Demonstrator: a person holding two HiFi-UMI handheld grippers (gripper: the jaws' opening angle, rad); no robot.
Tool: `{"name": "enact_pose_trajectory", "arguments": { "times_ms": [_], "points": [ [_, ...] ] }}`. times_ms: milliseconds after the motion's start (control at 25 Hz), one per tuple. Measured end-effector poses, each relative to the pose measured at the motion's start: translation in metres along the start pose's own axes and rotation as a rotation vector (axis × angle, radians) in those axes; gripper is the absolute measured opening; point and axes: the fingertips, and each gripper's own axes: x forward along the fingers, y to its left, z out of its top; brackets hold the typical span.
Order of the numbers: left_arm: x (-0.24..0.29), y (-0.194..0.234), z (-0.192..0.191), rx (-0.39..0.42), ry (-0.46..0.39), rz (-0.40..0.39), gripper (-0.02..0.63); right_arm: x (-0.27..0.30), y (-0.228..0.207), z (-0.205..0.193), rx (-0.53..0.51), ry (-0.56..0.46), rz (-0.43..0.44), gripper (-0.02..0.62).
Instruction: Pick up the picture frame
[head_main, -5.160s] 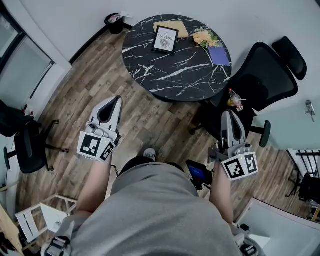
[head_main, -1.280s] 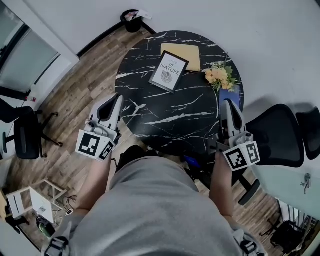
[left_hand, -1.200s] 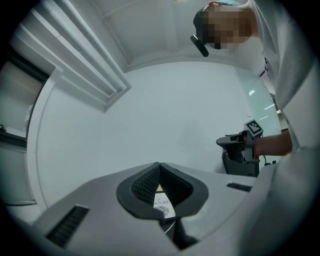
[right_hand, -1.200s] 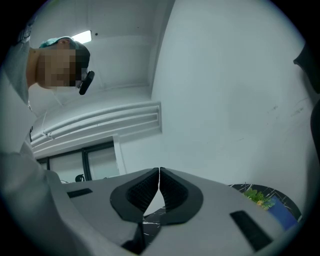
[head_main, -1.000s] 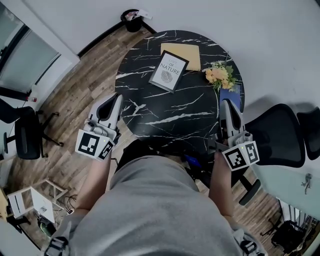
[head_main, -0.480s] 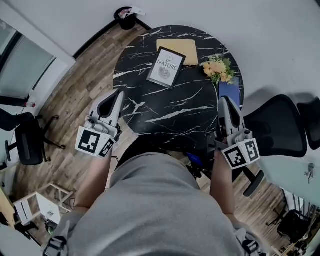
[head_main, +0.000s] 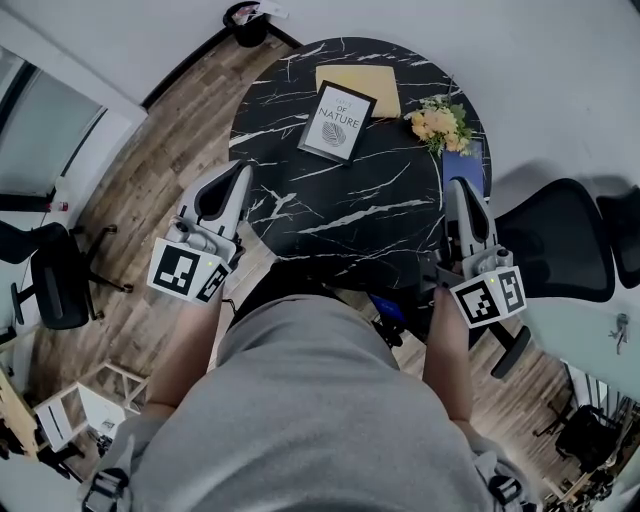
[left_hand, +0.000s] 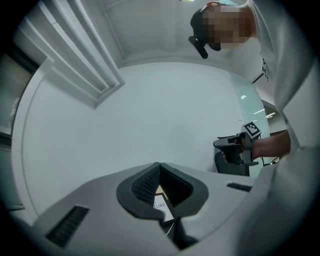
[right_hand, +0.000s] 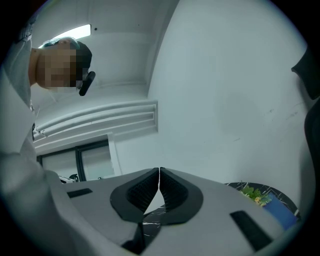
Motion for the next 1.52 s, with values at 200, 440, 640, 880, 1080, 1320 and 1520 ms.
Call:
{"name": "enact_pose_trajectory", "arguments": {
  "times_ms": [200, 440, 640, 880, 1080, 1320, 1520],
  "points": [
    [-0.006, 0.011, -0.003, -0.007, 0.006, 0.002, 0.006, 0.007, 0.008, -0.007, 0.002, 0.013, -0.004, 0.028],
    [-0.016, 0.031, -0.006, -0.013, 0.011, 0.026, 0.008, 0.013, 0.013, -0.007, -0.008, 0.007, -0.024, 0.028],
    [-0.021, 0.047, -0.008, -0.026, 0.004, 0.052, 0.006, 0.022, 0.013, -0.01, -0.018, 0.023, -0.031, 0.028],
    [-0.015, 0.049, -0.013, -0.053, 0.001, 0.042, 0.008, 0.032, 0.008, -0.016, -0.035, 0.042, -0.053, 0.028],
    [-0.008, 0.053, -0.014, -0.061, -0.001, 0.038, 0.006, 0.045, 0.005, -0.02, -0.031, 0.056, -0.047, 0.028],
    [-0.002, 0.055, -0.026, -0.078, 0.026, 0.032, 0.008, 0.057, 0.001, -0.031, -0.039, 0.106, -0.03, 0.028],
    [0.002, 0.058, -0.038, -0.087, 0.052, 0.03, 0.006, 0.071, -0.002, -0.042, -0.026, 0.13, -0.009, 0.028]
  ]
}}
